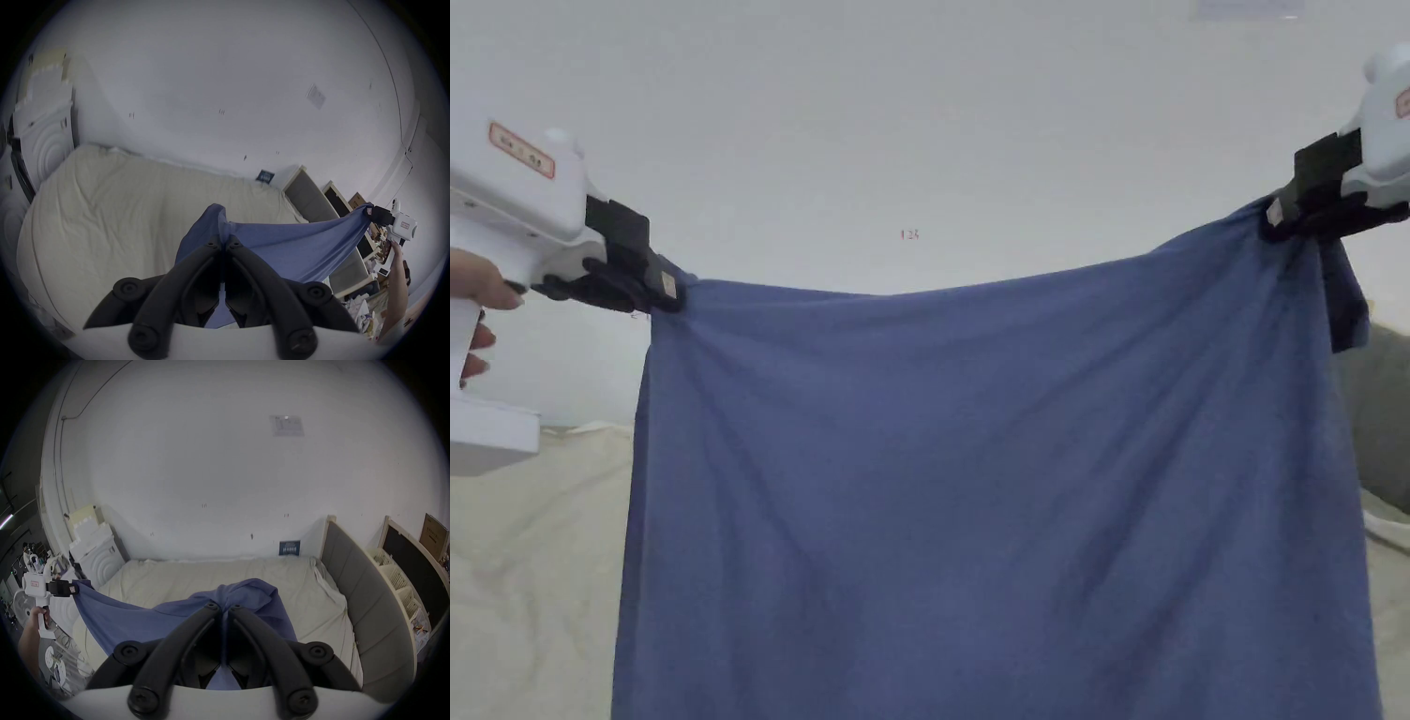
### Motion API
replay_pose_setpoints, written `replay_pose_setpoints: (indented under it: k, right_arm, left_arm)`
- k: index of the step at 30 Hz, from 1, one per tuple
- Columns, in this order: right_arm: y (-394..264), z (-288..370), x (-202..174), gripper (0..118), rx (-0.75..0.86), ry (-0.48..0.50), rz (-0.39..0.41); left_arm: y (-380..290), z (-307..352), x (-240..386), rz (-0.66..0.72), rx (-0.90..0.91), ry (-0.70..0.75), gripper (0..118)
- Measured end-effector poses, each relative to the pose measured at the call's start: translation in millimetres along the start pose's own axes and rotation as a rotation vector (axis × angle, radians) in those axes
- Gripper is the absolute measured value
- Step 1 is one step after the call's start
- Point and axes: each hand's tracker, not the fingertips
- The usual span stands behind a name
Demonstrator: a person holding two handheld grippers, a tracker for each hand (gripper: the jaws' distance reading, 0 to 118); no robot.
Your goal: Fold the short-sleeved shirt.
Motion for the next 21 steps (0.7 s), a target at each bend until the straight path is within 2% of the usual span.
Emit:
replay_pose_setpoints:
  k: [5, 9, 13, 16, 18, 21]
  right_arm:
    - [64, -11, -15, 2, 0.114, -0.068, 0.035]
    - [109, -25, -19, 2, 0.210, -0.121, 0.043]
    - [137, -36, -25, 2, 0.274, -0.124, 0.072]
    - [128, -53, -23, 2, 0.304, -0.152, 0.086]
    - [115, -75, -9, 2, 0.319, -0.151, 0.075]
    - [61, -107, 8, 2, 0.294, -0.154, 0.068]
  left_arm:
    - [81, -10, 4, -0.026, 0.123, 0.036, 2]
    - [103, -15, 23, -0.041, 0.233, 0.074, 2]
    - [116, -33, 30, -0.050, 0.343, 0.072, 2]
    - [132, -65, 17, -0.069, 0.379, 0.087, 2]
    - [118, -79, 15, -0.097, 0.414, 0.104, 2]
    - [79, -107, 0, -0.105, 0.441, 0.091, 2]
